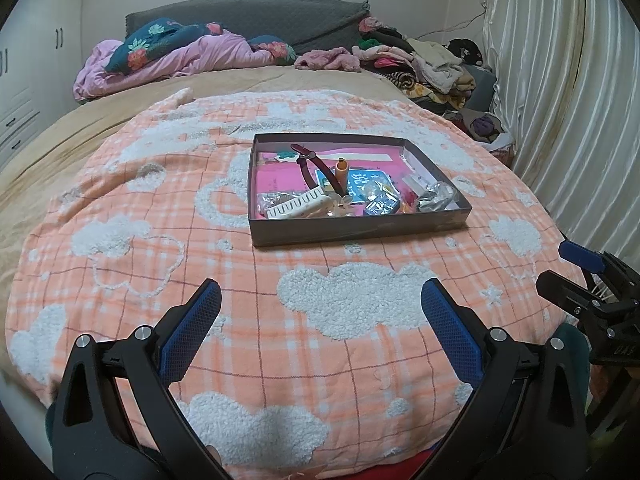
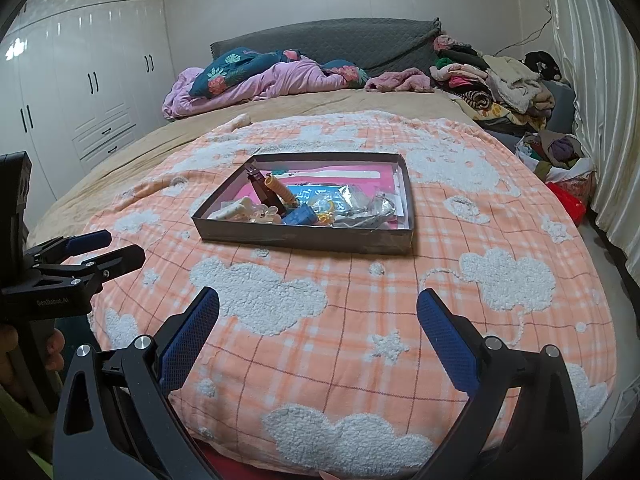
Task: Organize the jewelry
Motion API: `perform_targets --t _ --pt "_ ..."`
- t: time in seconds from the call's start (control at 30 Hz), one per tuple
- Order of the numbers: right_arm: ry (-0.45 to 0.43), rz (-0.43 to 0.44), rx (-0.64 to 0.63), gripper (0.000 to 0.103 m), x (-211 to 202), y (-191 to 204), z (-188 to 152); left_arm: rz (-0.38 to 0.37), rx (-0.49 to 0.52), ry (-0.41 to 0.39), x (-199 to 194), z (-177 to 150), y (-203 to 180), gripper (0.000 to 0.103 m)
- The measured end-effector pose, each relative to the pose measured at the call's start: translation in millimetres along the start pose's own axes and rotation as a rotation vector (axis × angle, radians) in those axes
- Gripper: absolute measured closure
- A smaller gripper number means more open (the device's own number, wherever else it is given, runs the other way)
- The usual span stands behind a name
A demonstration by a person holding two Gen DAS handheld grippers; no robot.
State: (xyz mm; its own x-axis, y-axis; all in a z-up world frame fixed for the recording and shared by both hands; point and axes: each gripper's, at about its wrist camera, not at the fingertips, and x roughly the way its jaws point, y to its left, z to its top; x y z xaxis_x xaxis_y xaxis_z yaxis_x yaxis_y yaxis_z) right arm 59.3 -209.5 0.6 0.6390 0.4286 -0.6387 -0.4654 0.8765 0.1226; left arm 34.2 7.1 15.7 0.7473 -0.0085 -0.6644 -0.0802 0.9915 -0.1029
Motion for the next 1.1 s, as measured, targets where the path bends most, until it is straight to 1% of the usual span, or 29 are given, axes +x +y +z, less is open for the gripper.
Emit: perform_targets --t 1.1 --pt "-0.005 -0.001 -0.007 0.004 -1.5 2.2 3.0 0.006 0.002 -0.002 -3.4 1.0 1.2 0.009"
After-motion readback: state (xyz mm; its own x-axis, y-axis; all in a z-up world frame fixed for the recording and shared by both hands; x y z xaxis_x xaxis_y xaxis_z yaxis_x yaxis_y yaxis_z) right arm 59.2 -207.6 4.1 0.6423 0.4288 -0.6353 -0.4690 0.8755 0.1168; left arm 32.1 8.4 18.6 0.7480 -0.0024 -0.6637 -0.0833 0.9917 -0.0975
